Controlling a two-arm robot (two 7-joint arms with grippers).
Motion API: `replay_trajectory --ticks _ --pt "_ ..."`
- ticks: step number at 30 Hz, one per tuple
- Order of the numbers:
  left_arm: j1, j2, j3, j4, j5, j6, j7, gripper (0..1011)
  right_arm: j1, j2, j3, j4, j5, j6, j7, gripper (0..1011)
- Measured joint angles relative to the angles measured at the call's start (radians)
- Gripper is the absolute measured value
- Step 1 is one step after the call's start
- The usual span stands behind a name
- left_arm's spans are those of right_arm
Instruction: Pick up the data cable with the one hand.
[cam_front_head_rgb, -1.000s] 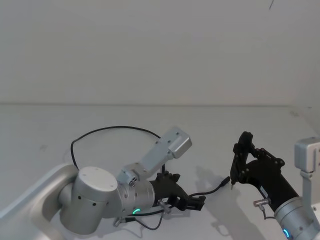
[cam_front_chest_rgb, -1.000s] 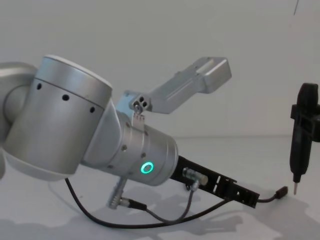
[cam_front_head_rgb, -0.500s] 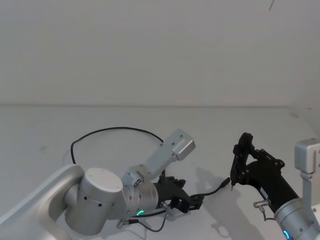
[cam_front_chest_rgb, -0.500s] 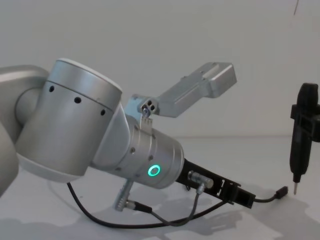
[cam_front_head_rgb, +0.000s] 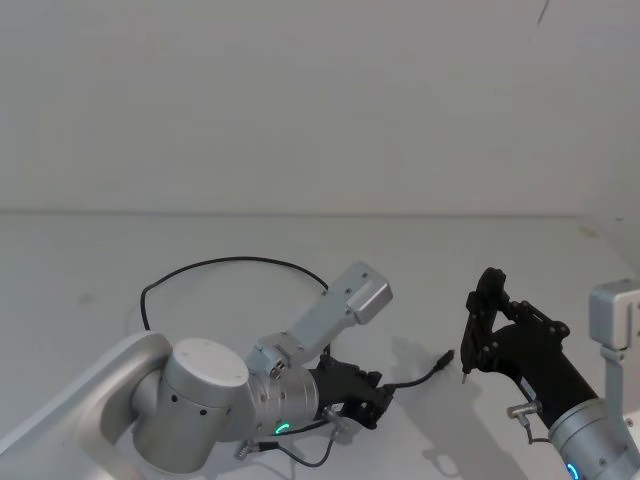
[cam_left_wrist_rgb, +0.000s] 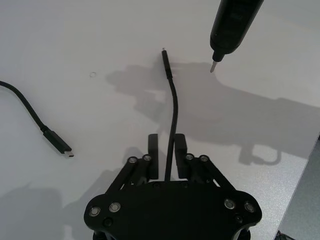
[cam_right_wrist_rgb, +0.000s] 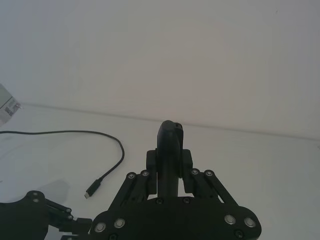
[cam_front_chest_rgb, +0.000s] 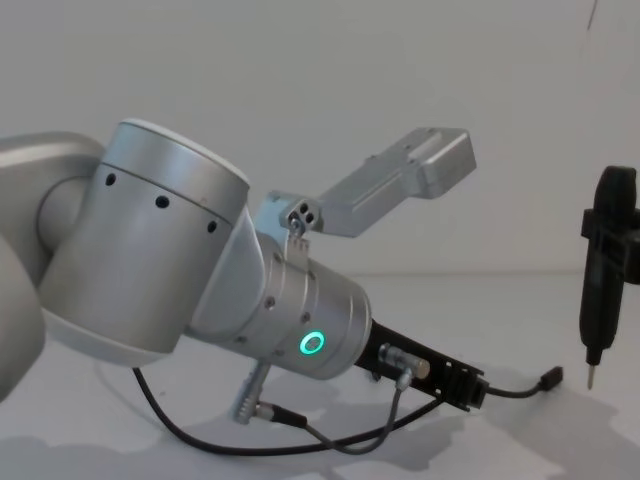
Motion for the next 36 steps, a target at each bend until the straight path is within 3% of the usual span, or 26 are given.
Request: replay_trajectory --ticks 7,23,31,36 --pt "-0.001 -0.001 0.001 0.001 0.001 0.001 0.001 35 0.000 0.000 0.000 0.000 0.000 0.000 0.000 279" --pt "-0.002 0.002 0.003 0.001 0.002 -0.001 -0.006 34 0.000 -0.002 0.005 -0.006 0.002 0.000 0.004 279" --pt "-0.006 0.044 0.013 -0.027 0.010 -0.049 -0.065 34 0.001 -0.006 0.025 -0.039 0.039 0.011 0.027 279" --pt "-0.006 0.098 0.014 -0.065 0.018 -0.098 -0.114 34 0.001 -0.010 0.043 -0.068 0.076 0.028 0.047 279"
